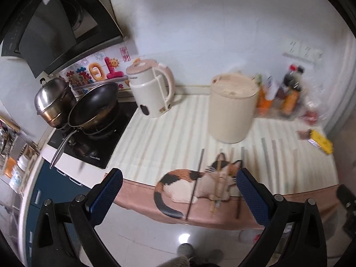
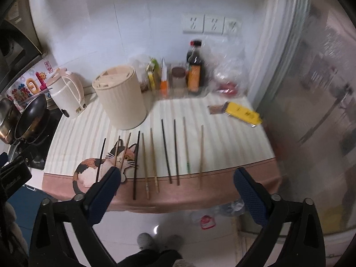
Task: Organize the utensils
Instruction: 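Grasp a dark chopstick with the left tool while the right tool grasps a light wooden chopstick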
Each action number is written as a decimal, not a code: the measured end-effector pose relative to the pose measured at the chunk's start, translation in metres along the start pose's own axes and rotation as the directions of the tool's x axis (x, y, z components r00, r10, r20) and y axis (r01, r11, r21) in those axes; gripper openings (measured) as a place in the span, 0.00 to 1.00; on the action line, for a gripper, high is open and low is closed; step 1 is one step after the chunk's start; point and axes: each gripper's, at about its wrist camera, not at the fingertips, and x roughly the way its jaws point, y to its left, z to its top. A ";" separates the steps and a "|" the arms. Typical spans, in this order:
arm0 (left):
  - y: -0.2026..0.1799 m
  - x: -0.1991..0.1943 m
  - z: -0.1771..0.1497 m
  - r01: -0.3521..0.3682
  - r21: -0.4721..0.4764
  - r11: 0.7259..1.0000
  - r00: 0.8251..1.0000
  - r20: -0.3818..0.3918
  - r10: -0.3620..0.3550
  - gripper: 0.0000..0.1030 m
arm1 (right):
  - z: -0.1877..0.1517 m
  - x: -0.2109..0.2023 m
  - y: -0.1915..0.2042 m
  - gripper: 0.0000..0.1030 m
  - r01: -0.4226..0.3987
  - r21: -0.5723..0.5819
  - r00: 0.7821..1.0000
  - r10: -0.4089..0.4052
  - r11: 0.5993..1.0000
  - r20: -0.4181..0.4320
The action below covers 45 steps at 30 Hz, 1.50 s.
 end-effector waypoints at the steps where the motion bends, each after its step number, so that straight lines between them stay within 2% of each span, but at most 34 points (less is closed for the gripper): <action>1: -0.002 0.010 0.000 -0.016 0.007 1.000 1.000 -0.005 0.016 1.00 | 0.000 0.015 0.002 0.85 -0.001 -0.003 1.000 0.001 1.000 -0.013; 2: -0.003 0.024 0.000 -0.034 0.016 0.999 0.999 -0.017 0.034 1.00 | 0.002 0.028 0.003 0.82 -0.005 -0.006 1.000 0.005 1.000 -0.025; 5: -0.002 0.068 -0.002 -0.061 0.025 0.998 0.996 -0.060 0.062 1.00 | 0.005 0.077 0.008 0.65 -0.038 0.006 0.995 0.039 0.999 -0.097; 8: -0.005 0.112 -0.008 -0.062 0.051 0.997 0.990 -0.121 0.068 1.00 | 0.005 0.120 0.014 0.53 -0.057 0.011 0.987 0.058 0.998 -0.148; 10: -0.008 0.144 -0.012 -0.032 0.075 0.997 0.982 -0.182 0.045 0.99 | 0.004 0.152 0.019 0.45 -0.068 0.019 0.978 0.071 0.997 -0.194; 12: -0.014 0.178 -0.016 0.009 0.094 0.996 0.966 -0.258 0.015 0.97 | 0.003 0.179 0.022 0.44 -0.081 0.039 0.965 0.088 0.996 -0.247; 14: -0.017 0.205 -0.020 0.054 0.097 0.994 0.947 -0.321 -0.020 0.83 | 0.003 0.206 0.027 0.44 -0.077 0.051 0.952 0.088 0.996 -0.292; 15: -0.021 0.220 -0.022 0.078 0.105 0.991 0.932 -0.360 -0.035 0.82 | 0.004 0.220 0.030 0.44 -0.078 0.053 0.944 0.091 0.996 -0.316; 16: -0.024 0.236 -0.025 0.102 0.109 0.989 0.916 -0.399 -0.050 0.75 | 0.005 0.232 0.033 0.44 -0.078 0.056 0.937 0.093 0.995 -0.338; 17: -0.025 0.245 -0.025 0.112 0.110 0.988 0.907 -0.417 -0.057 0.71 | 0.007 0.246 0.036 0.44 -0.077 0.061 0.927 0.094 0.995 -0.363; 21: -0.035 0.281 -0.030 0.174 0.132 0.976 0.869 -0.488 -0.089 0.70 | 0.015 0.293 0.046 0.44 -0.046 0.029 0.899 0.054 0.999 -0.435; 25: -0.049 0.295 -0.036 0.225 0.180 0.958 0.847 -0.523 -0.100 0.46 | 0.018 0.328 0.057 0.44 -0.013 -0.019 0.873 0.002 1.000 -0.488; 26: -0.050 0.292 -0.035 0.234 0.184 0.955 0.853 -0.509 -0.111 0.42 | 0.019 0.336 0.060 0.44 -0.005 -0.032 0.866 -0.012 0.999 -0.500; 27: -0.053 0.292 -0.034 0.250 0.198 0.948 0.852 -0.511 -0.118 0.36 | 0.020 0.341 0.062 0.44 -0.001 -0.039 0.861 -0.019 0.999 -0.508; 29: -0.054 0.290 -0.034 0.285 0.176 0.942 0.839 -0.522 -0.156 0.14 | 0.020 0.354 0.068 0.44 0.005 -0.063 0.849 -0.038 0.998 -0.527; 31: -0.053 0.291 -0.033 0.302 0.143 0.943 0.825 -0.534 -0.184 0.05 | 0.019 0.363 0.072 0.44 0.012 -0.078 0.837 -0.053 0.997 -0.545; 32: -0.052 0.292 -0.032 0.292 0.133 0.947 0.827 -0.533 -0.180 0.04 | 0.020 0.364 0.075 0.43 0.024 -0.094 0.845 -0.070 0.995 -0.531; 33: -0.048 0.294 -0.031 0.273 0.120 0.955 0.832 -0.528 -0.171 0.04 | 0.020 0.365 0.077 0.39 0.031 -0.109 0.844 -0.085 0.994 -0.530; 34: -0.044 0.296 -0.028 0.270 0.106 0.957 0.830 -0.530 -0.176 0.04 | 0.020 0.366 0.079 0.20 0.024 -0.113 0.844 -0.081 0.993 -0.531; 35: -0.039 0.298 -0.026 0.272 0.076 0.959 0.822 -0.536 -0.191 0.04 | 0.018 0.368 0.079 0.10 0.007 -0.093 0.833 -0.058 0.996 -0.550; 36: -0.034 0.300 -0.026 0.272 0.048 0.961 0.813 -0.546 -0.203 0.04 | 0.015 0.369 0.078 0.07 0.013 -0.078 0.824 -0.055 0.997 -0.563; 37: -0.030 0.301 -0.024 0.275 0.031 0.961 0.806 -0.553 -0.212 0.04 | 0.014 0.368 0.076 0.07 0.022 -0.065 0.827 -0.055 0.998 -0.560; 39: -0.021 0.300 -0.022 0.292 -0.009 0.956 0.785 -0.569 -0.245 0.04 | 0.011 0.366 0.067 0.07 0.039 -0.038 0.814 -0.054 0.999 -0.579; 42: -0.013 0.298 -0.019 0.332 -0.016 0.943 0.755 -0.595 -0.276 0.05 | 0.004 0.362 0.054 0.07 0.037 -0.008 0.787 -0.034 0.999 -0.617; 45: -0.008 0.303 -0.023 0.367 -0.013 0.930 0.725 -0.622 -0.295 0.08 | 0.000 0.361 0.047 0.07 0.039 -0.007 0.777 -0.034 0.999 -0.629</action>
